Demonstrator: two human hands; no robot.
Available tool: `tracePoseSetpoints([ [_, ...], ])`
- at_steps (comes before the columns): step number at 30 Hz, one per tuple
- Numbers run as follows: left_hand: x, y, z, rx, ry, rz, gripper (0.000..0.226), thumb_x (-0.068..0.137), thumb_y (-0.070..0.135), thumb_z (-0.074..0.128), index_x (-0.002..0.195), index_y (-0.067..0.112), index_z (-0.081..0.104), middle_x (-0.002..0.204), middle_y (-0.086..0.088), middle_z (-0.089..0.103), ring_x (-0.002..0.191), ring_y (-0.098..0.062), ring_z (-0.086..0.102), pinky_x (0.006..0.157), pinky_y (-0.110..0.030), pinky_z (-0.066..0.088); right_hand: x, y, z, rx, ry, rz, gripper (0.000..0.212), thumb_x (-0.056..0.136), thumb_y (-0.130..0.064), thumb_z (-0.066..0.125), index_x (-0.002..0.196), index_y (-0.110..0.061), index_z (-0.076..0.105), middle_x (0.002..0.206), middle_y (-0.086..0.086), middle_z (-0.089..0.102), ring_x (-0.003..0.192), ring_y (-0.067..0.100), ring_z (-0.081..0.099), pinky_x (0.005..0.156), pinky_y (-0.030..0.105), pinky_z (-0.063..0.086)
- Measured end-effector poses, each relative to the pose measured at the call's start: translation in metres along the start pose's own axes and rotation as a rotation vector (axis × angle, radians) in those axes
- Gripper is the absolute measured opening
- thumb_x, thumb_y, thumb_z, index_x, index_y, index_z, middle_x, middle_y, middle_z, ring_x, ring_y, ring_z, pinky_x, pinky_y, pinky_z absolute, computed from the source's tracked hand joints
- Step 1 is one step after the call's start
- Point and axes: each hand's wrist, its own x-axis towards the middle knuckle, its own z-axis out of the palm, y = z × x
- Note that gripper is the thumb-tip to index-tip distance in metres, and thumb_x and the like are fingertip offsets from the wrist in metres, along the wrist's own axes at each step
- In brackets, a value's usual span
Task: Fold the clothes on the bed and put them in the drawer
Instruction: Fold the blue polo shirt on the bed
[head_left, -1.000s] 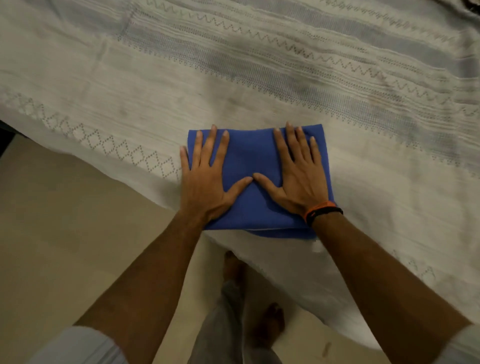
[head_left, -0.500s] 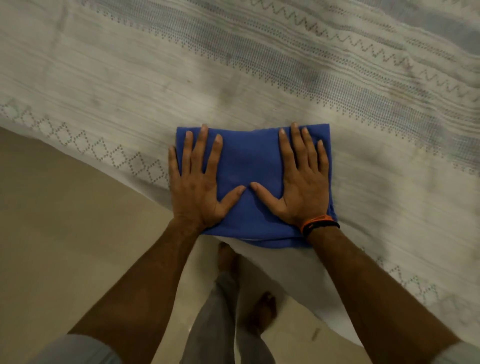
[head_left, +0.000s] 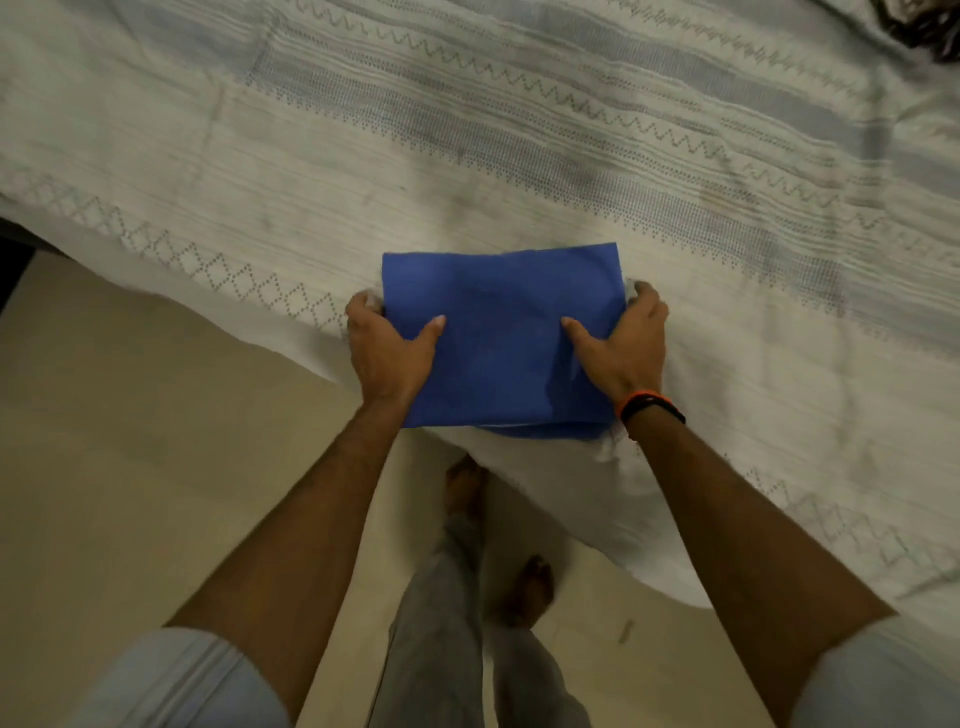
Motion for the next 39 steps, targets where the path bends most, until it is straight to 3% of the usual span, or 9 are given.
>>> tracePoseSetpoints([
  [4, 0.022, 0.007, -0.015, -0.018, -0.210, -0.249, 0.067, 0.067, 0.030, 0.090, 0.122, 0.006, 0.062, 0.119, -0.007, 0.067, 0.105, -0.025, 0.064, 0.089, -0.040, 0.056, 0.011, -0.006, -0.010, 0.226, -0.145, 0.324, 0.080, 0.074, -0.042, 0.084, 0.137, -0.010, 0.045, 0.138, 0.009, 0.053, 0.123, 0.029, 0.053, 0.098, 0.038, 0.046],
  [8, 0.034, 0.011, -0.024, -0.174, -0.379, -0.390, 0.059, 0.072, 0.018, 0.087, 0.124, 0.004, 0.062, 0.122, -0.008, 0.066, 0.105, -0.026, 0.063, 0.086, -0.039, 0.054, 0.017, -0.006, -0.015, 0.294, -0.278, 0.416, 0.076, 0.066, -0.042, 0.089, 0.127, -0.013, 0.055, 0.130, 0.004, 0.059, 0.112, 0.028, 0.057, 0.095, 0.045, 0.051],
  [17, 0.024, 0.045, -0.049, -0.197, -0.398, -0.235, 0.026, 0.088, 0.006, 0.071, 0.113, 0.008, 0.065, 0.110, -0.007, 0.068, 0.088, -0.019, 0.064, 0.071, -0.031, 0.052, 0.011, -0.035, -0.061, 0.446, -0.358, 0.308, 0.027, 0.080, -0.015, 0.080, 0.105, -0.011, 0.068, 0.097, 0.000, 0.069, 0.077, 0.013, 0.065, 0.059, 0.025, 0.051],
  [23, 0.026, 0.118, -0.086, -0.270, -0.260, 0.023, 0.033, 0.087, -0.001, 0.069, 0.118, 0.008, 0.065, 0.106, -0.004, 0.069, 0.092, -0.020, 0.066, 0.074, -0.030, 0.055, 0.017, -0.075, -0.109, 0.617, -0.180, 0.077, 0.023, 0.080, -0.008, 0.079, 0.102, -0.011, 0.072, 0.104, 0.005, 0.074, 0.095, 0.023, 0.070, 0.079, 0.039, 0.059],
  [28, 0.026, 0.144, -0.104, -0.372, -0.130, 0.206, 0.022, 0.088, -0.010, 0.061, 0.080, 0.011, 0.062, 0.067, 0.008, 0.064, 0.063, 0.001, 0.063, 0.059, -0.012, 0.052, 0.017, -0.083, -0.134, 0.710, -0.021, -0.159, 0.019, 0.081, 0.001, 0.075, 0.090, -0.015, 0.069, 0.091, 0.004, 0.072, 0.083, 0.014, 0.068, 0.075, 0.025, 0.056],
  [31, 0.027, 0.110, -0.102, -0.298, -0.246, 0.235, 0.045, 0.083, -0.022, 0.047, 0.088, 0.012, 0.075, 0.096, -0.003, 0.074, 0.093, -0.011, 0.066, 0.077, -0.016, 0.055, 0.020, -0.045, -0.127, 0.588, -0.109, -0.091, 0.025, 0.087, 0.011, 0.063, 0.109, 0.000, 0.069, 0.115, 0.009, 0.066, 0.102, 0.017, 0.063, 0.079, 0.022, 0.054],
  [34, 0.017, 0.062, -0.091, 0.140, -0.408, 0.267, 0.054, 0.072, -0.025, 0.044, 0.093, 0.011, 0.078, 0.125, -0.011, 0.067, 0.117, -0.024, 0.062, 0.095, -0.004, 0.038, 0.012, 0.007, -0.109, 0.181, -0.240, -0.029, 0.050, 0.078, 0.021, 0.054, 0.102, -0.016, 0.076, 0.136, 0.009, 0.059, 0.131, 0.020, 0.051, 0.102, 0.022, 0.040],
  [36, 0.008, 0.046, -0.078, 0.273, -0.338, 0.249, 0.043, 0.080, -0.017, 0.050, 0.108, 0.005, 0.074, 0.127, -0.011, 0.066, 0.119, -0.028, 0.060, 0.095, -0.007, 0.033, 0.001, 0.018, -0.098, 0.028, -0.145, 0.067, 0.046, 0.077, 0.015, 0.050, 0.101, -0.013, 0.078, 0.129, 0.010, 0.065, 0.127, 0.026, 0.056, 0.103, 0.021, 0.038],
  [39, 0.007, 0.038, -0.050, 0.373, -0.260, 0.422, 0.041, 0.093, 0.013, 0.062, 0.132, 0.003, 0.058, 0.144, -0.016, 0.051, 0.129, -0.035, 0.050, 0.108, -0.030, 0.037, -0.009, 0.005, -0.077, -0.027, -0.018, -0.103, 0.032, 0.086, -0.006, 0.062, 0.117, -0.008, 0.070, 0.122, 0.013, 0.068, 0.116, 0.033, 0.061, 0.100, 0.034, 0.044],
])
